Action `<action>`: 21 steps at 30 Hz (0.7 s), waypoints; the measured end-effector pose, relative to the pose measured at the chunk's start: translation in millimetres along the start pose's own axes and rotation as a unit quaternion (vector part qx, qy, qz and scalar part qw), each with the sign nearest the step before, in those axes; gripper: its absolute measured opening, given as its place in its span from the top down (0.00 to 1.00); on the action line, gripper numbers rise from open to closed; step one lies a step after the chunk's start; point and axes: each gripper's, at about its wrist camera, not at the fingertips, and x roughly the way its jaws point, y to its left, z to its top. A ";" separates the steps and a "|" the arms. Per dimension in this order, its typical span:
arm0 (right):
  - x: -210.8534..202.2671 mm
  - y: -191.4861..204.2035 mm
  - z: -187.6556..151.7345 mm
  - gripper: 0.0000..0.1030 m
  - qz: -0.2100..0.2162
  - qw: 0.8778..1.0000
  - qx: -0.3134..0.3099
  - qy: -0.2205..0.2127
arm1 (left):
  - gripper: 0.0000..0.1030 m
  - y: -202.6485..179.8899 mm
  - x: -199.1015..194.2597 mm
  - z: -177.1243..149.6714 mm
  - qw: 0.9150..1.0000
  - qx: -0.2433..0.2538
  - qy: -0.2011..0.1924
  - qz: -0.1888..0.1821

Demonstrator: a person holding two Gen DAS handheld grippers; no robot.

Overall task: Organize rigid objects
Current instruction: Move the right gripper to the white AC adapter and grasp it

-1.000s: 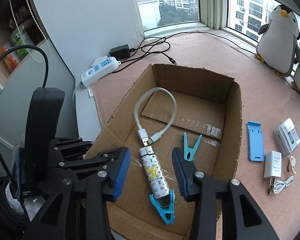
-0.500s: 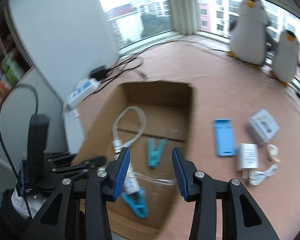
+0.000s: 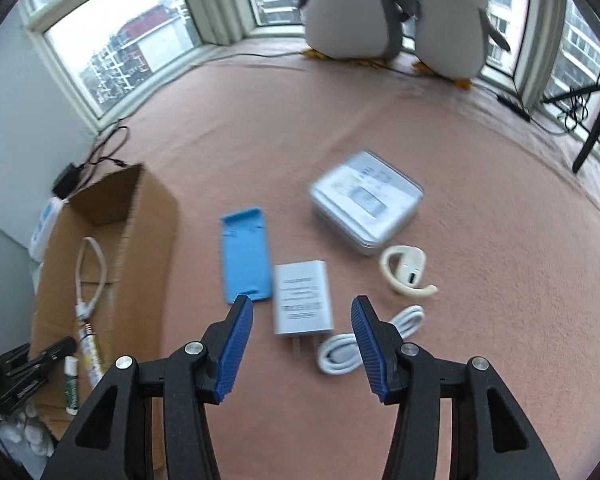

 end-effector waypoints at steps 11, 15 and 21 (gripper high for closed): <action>12.7 1.5 5.7 0.54 0.002 1.000 -0.019 0.022 | 0.85 0.0 -0.1 0.1 1.000 0.000 0.000 0.000; 22.2 5.3 7.4 0.53 0.003 0.999 -0.028 0.037 | 0.85 0.1 -0.1 0.3 1.000 0.000 0.000 0.000; 33.9 8.0 8.7 0.53 -0.010 0.998 -0.040 0.052 | 0.85 0.7 0.0 0.2 1.000 0.000 0.000 0.000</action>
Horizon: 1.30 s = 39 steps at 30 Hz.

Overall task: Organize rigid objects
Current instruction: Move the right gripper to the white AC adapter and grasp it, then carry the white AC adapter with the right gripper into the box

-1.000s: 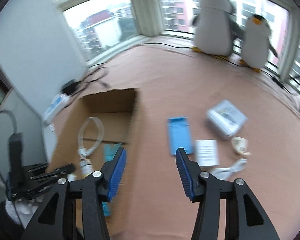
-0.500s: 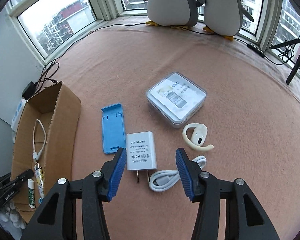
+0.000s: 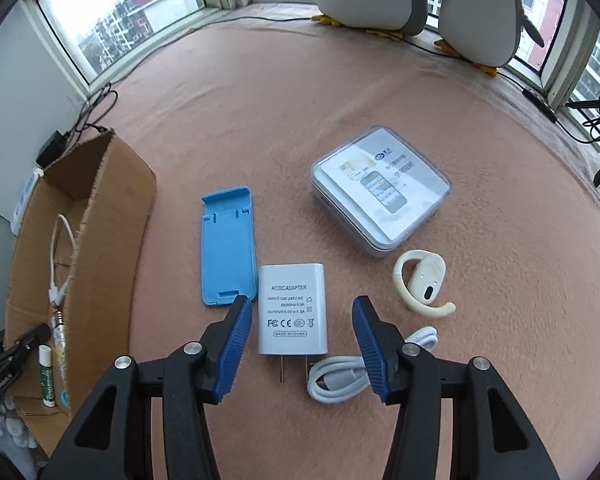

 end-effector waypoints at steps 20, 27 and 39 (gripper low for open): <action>10.6 6.4 1.3 0.68 -0.030 0.999 -0.016 0.010 | 0.85 0.3 0.0 0.1 1.000 0.000 0.000 -0.001; 4.4 3.7 -1.6 0.69 -0.022 1.000 -0.005 0.000 | 0.85 0.8 0.1 0.2 1.000 0.000 0.000 -0.001; -29.2 10.0 -0.1 0.69 -0.003 0.999 0.002 -0.043 | 0.85 1.0 0.2 0.2 1.000 0.000 0.000 -0.001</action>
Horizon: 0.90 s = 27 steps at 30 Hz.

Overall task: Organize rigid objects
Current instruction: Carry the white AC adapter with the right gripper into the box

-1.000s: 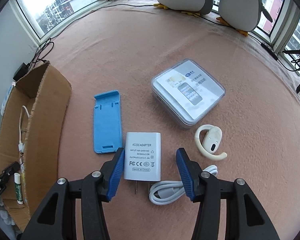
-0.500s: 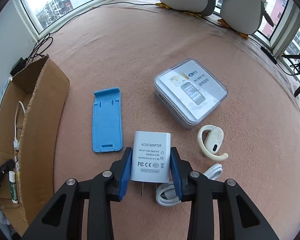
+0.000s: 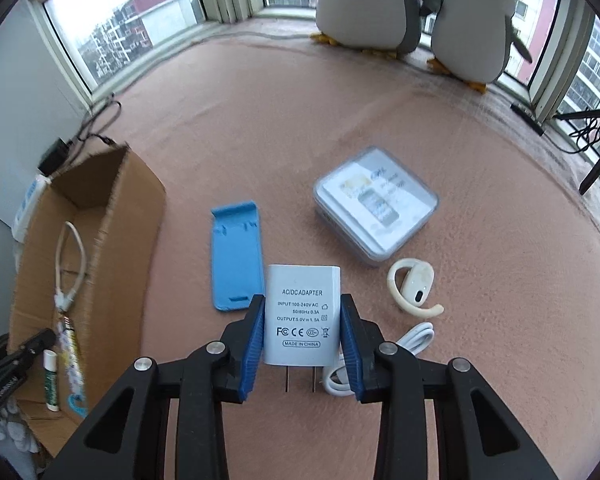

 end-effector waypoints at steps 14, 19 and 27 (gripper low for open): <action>-33.5 106.9 25.4 0.69 0.063 0.992 -0.097 -0.057 | 0.85 -0.4 0.1 -0.3 1.000 0.000 0.000 0.000; -16.1 136.0 31.3 0.69 0.066 0.989 -0.125 -0.045 | 0.85 -0.1 0.3 -0.1 1.000 -0.001 0.000 -0.001; 15.3 164.5 34.7 0.69 0.056 0.987 -0.149 -0.017 | 0.85 0.3 0.3 0.5 1.000 -0.001 0.000 -0.001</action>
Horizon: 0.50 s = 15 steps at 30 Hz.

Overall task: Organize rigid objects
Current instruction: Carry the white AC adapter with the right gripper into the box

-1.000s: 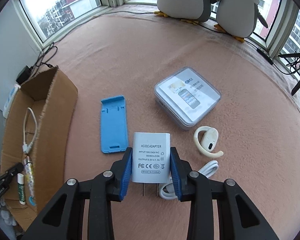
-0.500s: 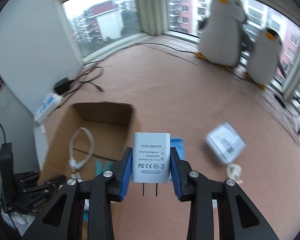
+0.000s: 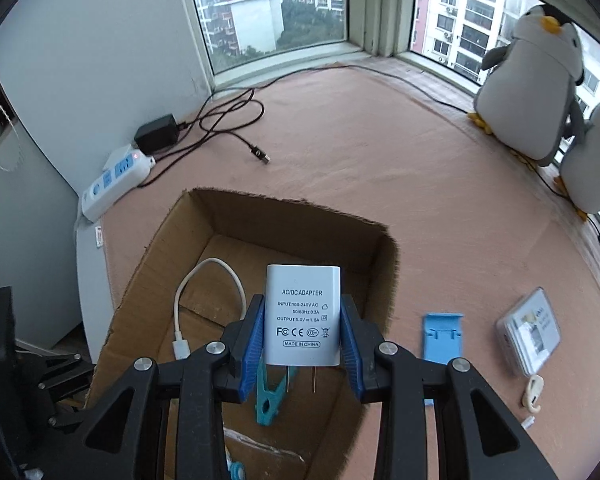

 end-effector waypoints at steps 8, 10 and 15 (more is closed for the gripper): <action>29.3 8.8 3.0 0.69 -0.015 1.000 -0.010 0.023 | 0.85 -0.2 0.0 0.4 1.000 -0.001 0.000 -0.001; 32.0 8.2 3.2 0.69 -0.019 0.999 -0.009 0.025 | 0.85 0.0 0.1 0.5 1.000 0.000 0.000 0.000; 34.3 12.1 4.8 0.60 -0.025 0.999 -0.020 0.029 | 0.85 -0.3 0.2 0.8 1.000 0.000 0.000 0.000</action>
